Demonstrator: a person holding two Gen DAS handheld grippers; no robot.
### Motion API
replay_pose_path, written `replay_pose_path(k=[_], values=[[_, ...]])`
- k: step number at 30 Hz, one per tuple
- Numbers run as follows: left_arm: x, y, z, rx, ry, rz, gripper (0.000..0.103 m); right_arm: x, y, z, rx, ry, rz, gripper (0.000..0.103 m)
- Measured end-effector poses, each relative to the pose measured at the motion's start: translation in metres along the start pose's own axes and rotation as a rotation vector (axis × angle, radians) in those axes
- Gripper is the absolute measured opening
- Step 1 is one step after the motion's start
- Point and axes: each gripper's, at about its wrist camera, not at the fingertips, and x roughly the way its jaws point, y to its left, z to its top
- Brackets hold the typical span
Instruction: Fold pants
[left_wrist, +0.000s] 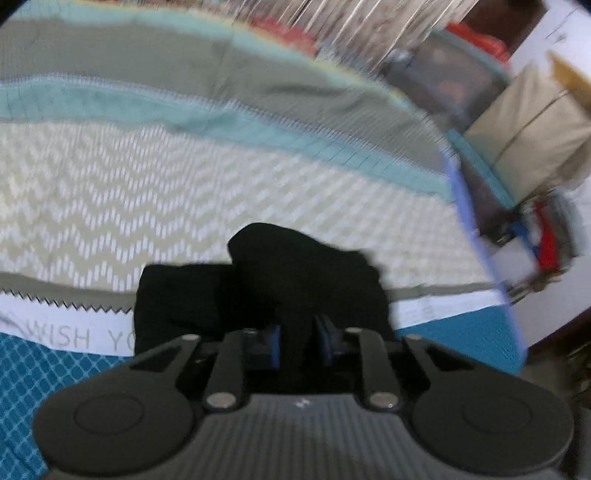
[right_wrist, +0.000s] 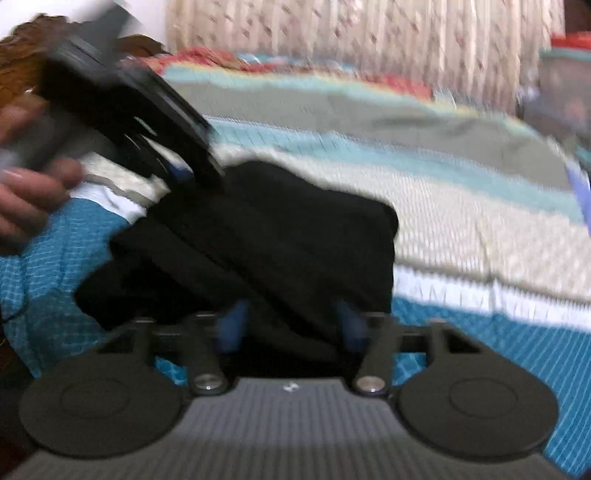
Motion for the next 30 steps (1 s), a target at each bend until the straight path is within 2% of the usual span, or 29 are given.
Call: replay_pose_path(k=[2,3,5,7,8,9,10,11,12,13,14,16,17,19,21,22,25,27,29,30], values=[[-0.032,-0.004,-0.006,0.019,-0.067,-0.033,0.015,-0.007,0.012,0.011,-0.012,-0.047,0.047,0.013],[-0.044,-0.003,-0.01,0.032,-0.104,-0.019,0.015,-0.012,0.02,0.015,-0.047,-0.072,0.072,0.013],[-0.053,0.011,-0.022,0.035,-0.161,0.085,0.017,-0.011,0.039,0.016,-0.112,-0.088,0.105,0.014],[-0.036,0.036,-0.03,-0.044,-0.125,0.205,0.022,-0.004,0.054,0.009,-0.152,-0.051,0.122,0.015],[-0.024,0.049,-0.033,-0.093,-0.076,0.235,0.031,0.005,0.06,0.006,-0.172,-0.019,0.124,0.015],[-0.01,0.062,-0.038,-0.144,-0.009,0.245,0.033,0.011,0.063,0.006,-0.184,-0.002,0.118,0.015],[-0.005,0.07,-0.044,-0.182,0.013,0.231,0.039,0.012,0.065,0.009,-0.184,-0.002,0.112,0.017],[-0.007,0.073,-0.049,-0.203,-0.001,0.219,0.044,0.009,0.065,0.014,-0.175,-0.015,0.118,0.018],[-0.011,0.071,-0.053,-0.197,-0.023,0.221,0.048,0.001,0.064,0.015,-0.162,-0.038,0.133,0.018],[-0.015,0.068,-0.056,-0.179,-0.043,0.222,0.052,-0.007,0.06,0.016,-0.144,-0.068,0.151,0.025],[-0.017,0.067,-0.058,-0.166,-0.054,0.216,0.051,-0.009,0.057,0.021,-0.132,-0.084,0.153,0.035],[-0.015,0.068,-0.06,-0.166,-0.046,0.204,0.044,-0.002,0.053,0.03,-0.124,-0.092,0.137,0.041],[-0.013,0.067,-0.062,-0.161,-0.04,0.205,0.039,0.002,0.053,0.034,-0.117,-0.088,0.131,0.041],[-0.008,0.064,-0.071,-0.137,-0.023,0.216,0.035,0.021,0.047,0.037,-0.062,-0.062,0.152,0.041],[-0.006,0.064,-0.082,-0.132,-0.021,0.244,0.035,0.049,0.05,0.031,-0.02,0.053,0.231,0.039],[-0.003,0.065,-0.086,-0.132,-0.003,0.27,0.035,0.061,0.058,0.021,-0.028,0.107,0.239,0.041],[-0.01,0.066,-0.089,-0.136,-0.01,0.264,0.038,0.05,0.07,0.011,-0.065,0.069,0.23,0.041],[-0.017,0.065,-0.085,-0.128,-0.02,0.245,0.043,0.045,0.053,0.022,0.001,0.063,0.263,0.04],[-0.025,0.061,-0.078,-0.102,-0.039,0.262,0.06,0.03,0.032,0.022,0.079,0.006,0.241,0.041],[-0.028,0.06,-0.076,-0.094,-0.05,0.268,0.064,0.025,0.022,0.021,0.108,-0.016,0.222,0.042]])
